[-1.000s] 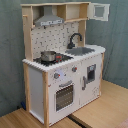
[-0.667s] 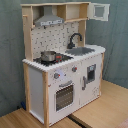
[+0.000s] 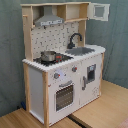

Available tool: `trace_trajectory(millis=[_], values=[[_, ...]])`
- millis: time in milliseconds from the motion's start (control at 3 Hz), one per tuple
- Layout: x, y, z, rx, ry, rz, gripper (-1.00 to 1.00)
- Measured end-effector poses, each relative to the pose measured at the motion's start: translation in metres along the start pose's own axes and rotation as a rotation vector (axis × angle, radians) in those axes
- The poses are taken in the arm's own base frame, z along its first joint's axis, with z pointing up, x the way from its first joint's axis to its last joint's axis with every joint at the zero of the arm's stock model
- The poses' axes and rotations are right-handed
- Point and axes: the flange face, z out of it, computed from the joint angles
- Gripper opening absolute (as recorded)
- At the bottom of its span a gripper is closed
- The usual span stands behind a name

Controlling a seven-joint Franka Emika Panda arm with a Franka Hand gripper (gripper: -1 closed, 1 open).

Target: Play with the kitchen

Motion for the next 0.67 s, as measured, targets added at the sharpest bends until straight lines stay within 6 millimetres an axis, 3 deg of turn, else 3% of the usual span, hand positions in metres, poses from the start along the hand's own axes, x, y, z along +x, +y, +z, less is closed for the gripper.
trace_trajectory(millis=[667], values=[[-0.012, 0.034, 0.064, 0.015, -0.057, 0.081, 1.0]])
